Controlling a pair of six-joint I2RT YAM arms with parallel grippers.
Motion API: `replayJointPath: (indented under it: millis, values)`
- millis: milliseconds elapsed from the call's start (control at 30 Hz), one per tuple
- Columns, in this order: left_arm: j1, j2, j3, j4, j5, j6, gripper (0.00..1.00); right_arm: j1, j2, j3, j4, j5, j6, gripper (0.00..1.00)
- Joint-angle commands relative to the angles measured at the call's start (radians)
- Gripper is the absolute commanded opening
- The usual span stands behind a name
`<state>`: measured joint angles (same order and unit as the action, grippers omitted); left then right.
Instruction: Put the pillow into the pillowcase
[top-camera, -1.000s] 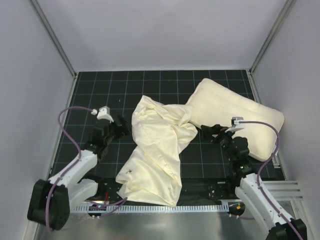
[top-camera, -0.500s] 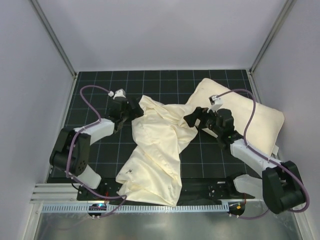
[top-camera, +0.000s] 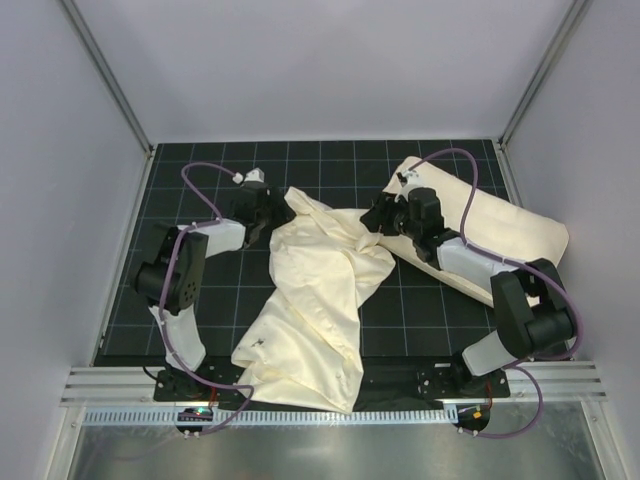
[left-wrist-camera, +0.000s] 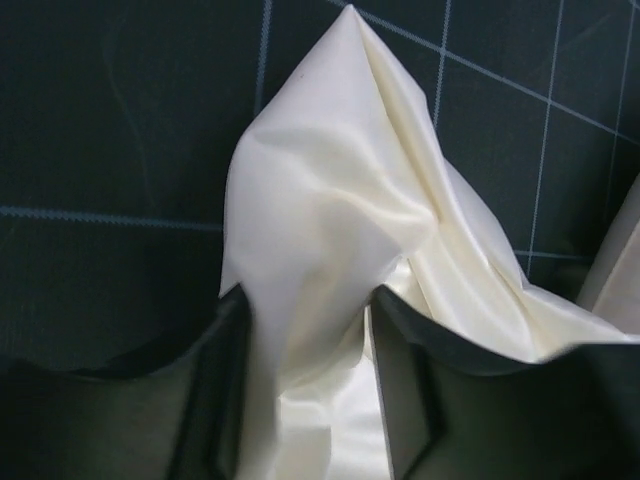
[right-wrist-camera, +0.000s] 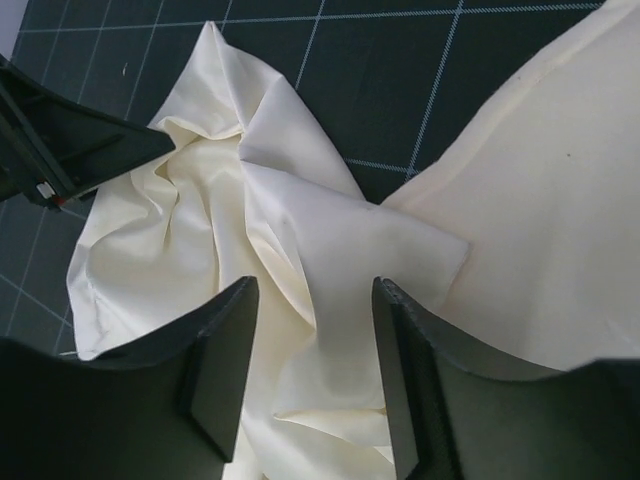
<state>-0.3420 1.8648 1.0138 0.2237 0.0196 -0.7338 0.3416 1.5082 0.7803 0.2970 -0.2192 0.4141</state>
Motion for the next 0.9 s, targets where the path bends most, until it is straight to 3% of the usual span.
replayJointPath:
  millis: [0,33,167,200,333,500,867]
  values:
    - [0.005,0.026,0.074,0.063,0.057,-0.001,0.47,0.011,0.001,0.051,-0.001,0.023,0.0,0.5]
    - [0.006,0.033,0.086,0.054,0.06,0.001,0.41,0.013,0.009,0.057,-0.007,0.021,-0.001,0.44]
    - [0.008,0.039,0.126,0.039,0.08,0.016,0.08,0.013,-0.003,0.086,-0.035,0.04,-0.001,0.04]
    - [0.008,0.036,0.132,0.028,0.079,0.022,0.0,0.013,-0.014,0.092,-0.044,0.044,-0.003,0.04]
    - [0.012,-0.061,0.123,-0.041,0.04,0.066,0.0,0.011,-0.083,0.114,-0.096,0.044,-0.017,0.04]
    - [0.012,-0.307,0.079,-0.151,-0.01,0.131,0.0,0.013,-0.219,0.14,-0.162,0.038,-0.028,0.04]
    - [0.008,-0.844,0.061,-0.418,0.052,0.16,0.0,0.013,-0.437,0.33,-0.415,-0.039,-0.052,0.04]
